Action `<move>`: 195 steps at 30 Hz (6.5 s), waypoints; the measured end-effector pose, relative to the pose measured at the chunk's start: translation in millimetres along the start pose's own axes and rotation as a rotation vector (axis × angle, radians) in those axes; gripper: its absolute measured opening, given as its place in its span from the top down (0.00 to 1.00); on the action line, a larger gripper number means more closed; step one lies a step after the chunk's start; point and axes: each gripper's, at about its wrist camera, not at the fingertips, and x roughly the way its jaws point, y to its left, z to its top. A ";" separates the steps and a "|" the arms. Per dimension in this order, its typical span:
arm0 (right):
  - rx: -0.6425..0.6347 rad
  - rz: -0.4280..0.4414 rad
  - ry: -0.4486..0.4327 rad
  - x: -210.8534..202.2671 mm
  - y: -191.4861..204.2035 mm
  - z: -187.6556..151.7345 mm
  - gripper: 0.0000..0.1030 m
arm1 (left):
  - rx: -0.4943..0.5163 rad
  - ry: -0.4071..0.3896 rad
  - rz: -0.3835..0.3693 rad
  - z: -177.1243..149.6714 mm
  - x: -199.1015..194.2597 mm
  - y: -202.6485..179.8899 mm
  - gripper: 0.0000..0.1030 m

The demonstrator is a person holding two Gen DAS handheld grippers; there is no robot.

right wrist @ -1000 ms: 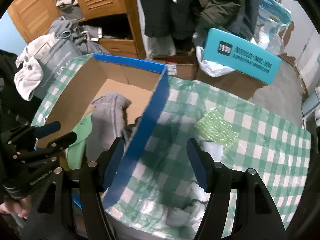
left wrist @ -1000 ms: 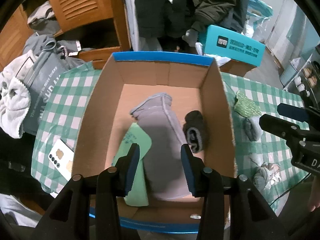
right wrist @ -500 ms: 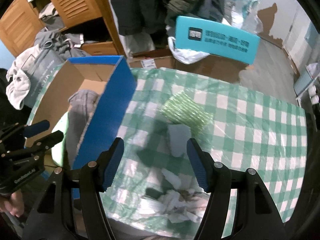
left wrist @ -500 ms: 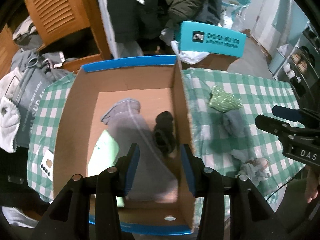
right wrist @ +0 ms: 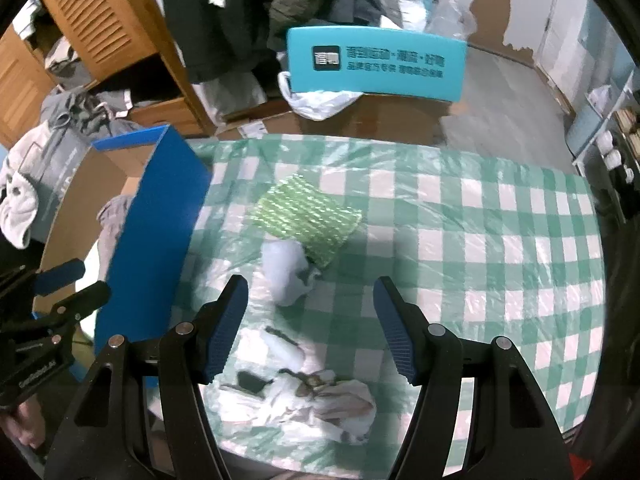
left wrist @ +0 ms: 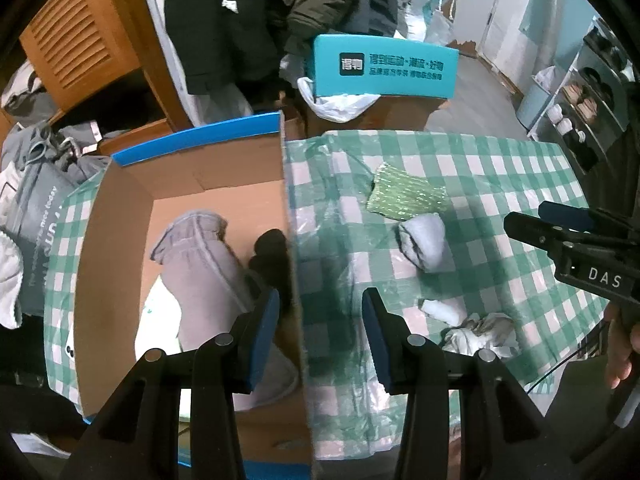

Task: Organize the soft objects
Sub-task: 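Move both grippers out of the box toward the remaining items on the table, then close the left gripper on the grey cloth while the right grasps the green scrubber pad, then lift the grey cloth and green scrubber pad and carry both over the box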

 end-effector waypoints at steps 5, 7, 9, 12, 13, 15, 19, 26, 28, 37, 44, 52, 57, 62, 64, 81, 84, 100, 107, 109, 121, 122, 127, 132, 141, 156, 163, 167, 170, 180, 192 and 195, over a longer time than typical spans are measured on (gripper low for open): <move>0.031 -0.003 0.005 3.6 -15.8 -1.2 0.36 | 0.010 0.009 -0.011 6.2 4.8 -11.9 0.51; 0.042 -0.002 0.007 5.2 -21.8 -1.8 0.36 | 0.013 0.006 -0.010 9.0 7.7 -17.8 0.46; 0.049 -0.004 0.008 6.4 -26.2 -2.6 0.36 | 0.018 0.006 -0.011 11.3 11.6 -23.4 0.46; 0.065 -0.006 0.013 9.6 -34.9 -3.5 0.36 | 0.026 0.022 -0.015 14.6 20.1 -30.2 0.45; 0.073 -0.008 0.015 11.0 -38.5 -3.7 0.36 | 0.026 0.028 -0.013 15.7 23.6 -32.3 0.45; 0.087 -0.008 0.016 12.8 -43.7 -3.7 0.36 | 0.021 0.037 -0.015 18.1 29.6 -35.9 0.45; 0.114 -0.008 0.019 17.0 -55.0 -3.0 0.36 | 0.003 0.060 -0.035 24.2 41.3 -44.5 0.42; 0.146 -0.007 0.040 25.7 -68.9 -2.8 0.36 | -0.013 0.108 -0.060 34.5 67.2 -63.0 0.37; 0.143 -0.013 0.049 29.0 -71.1 -3.2 0.36 | -0.025 0.119 -0.064 36.5 74.9 -66.0 0.36; 0.155 -0.043 0.086 45.4 -84.4 -4.0 0.36 | -0.062 0.190 -0.064 46.9 108.7 -78.8 0.36; 0.178 -0.049 0.094 49.8 -90.7 1.0 0.36 | -0.065 0.226 -0.063 50.8 128.4 -89.5 0.33; 0.179 -0.059 0.100 53.6 -91.9 3.6 0.36 | -0.011 0.224 -0.041 47.0 142.3 -92.9 0.40; 0.176 -0.052 0.100 56.6 -87.3 7.8 0.36 | 0.003 0.217 -0.066 45.3 137.4 -89.8 0.74; 0.141 -0.039 0.097 63.0 -72.6 13.4 0.36 | 0.012 0.180 -0.038 45.5 125.1 -80.2 0.78; 0.115 -0.036 0.101 69.0 -64.0 16.4 0.36 | 0.010 0.176 -0.026 46.2 121.6 -75.4 0.78; 0.010 0.004 0.147 131.8 -9.9 47.5 0.36 | -0.038 0.146 -0.004 48.4 119.0 -30.8 0.78; -0.002 -0.001 0.157 142.5 -5.8 47.2 0.36 | -0.028 0.145 -0.005 47.7 118.8 -32.2 0.78; 0.002 0.028 0.179 147.8 -9.2 33.7 0.80 | -0.023 0.160 -0.029 46.4 117.4 -31.7 0.78; 0.003 0.013 0.171 134.6 -7.4 26.0 0.86 | -0.012 0.153 -0.028 44.1 113.1 -33.0 0.78; 0.012 0.013 0.165 127.7 -8.7 24.4 0.86 | -0.011 0.150 -0.028 43.3 111.6 -33.5 0.78; 0.048 -0.013 0.135 88.9 -17.7 17.1 0.86 | 0.009 0.103 -0.038 37.7 83.3 -36.5 0.78; 0.048 -0.017 0.132 85.9 -17.4 16.5 0.86 | 0.012 0.098 -0.038 37.1 80.7 -36.7 0.78; 0.046 -0.023 0.106 64.4 -17.2 11.8 0.86 | 0.021 0.078 -0.046 34.0 68.2 -37.2 0.78; 0.044 -0.017 0.073 41.5 -16.3 9.3 0.86 | 0.037 0.056 -0.053 32.7 56.0 -41.4 0.78; 0.029 0.008 0.029 8.0 -11.3 2.6 0.86 | 0.036 0.016 -0.078 26.0 25.8 -39.6 0.78; -0.042 0.056 -0.047 -29.3 12.7 -0.6 0.86 | 0.037 -0.049 -0.088 12.5 -12.7 -26.8 0.78; -0.068 0.070 -0.052 -32.0 25.3 -0.4 0.86 | 0.029 -0.074 -0.082 7.2 -26.5 -16.4 0.78; -0.079 0.078 -0.056 -34.1 33.2 1.3 0.86 | 0.017 -0.082 -0.082 4.7 -30.8 -9.8 0.78; -0.090 0.082 -0.058 -35.1 40.1 3.5 0.86 | 0.009 -0.094 -0.078 2.4 -34.8 -3.2 0.78; -0.137 0.097 -0.053 -31.7 72.1 7.9 0.86 | -0.051 -0.101 -0.068 -2.6 -39.6 26.7 0.78; -0.194 0.120 -0.041 -23.2 116.3 15.7 0.86 | -0.130 -0.109 -0.024 -13.7 -38.7 70.4 0.78; -0.206 0.128 -0.033 -19.7 127.2 16.8 0.86 | -0.150 -0.103 -0.006 -16.1 -35.4 84.0 0.78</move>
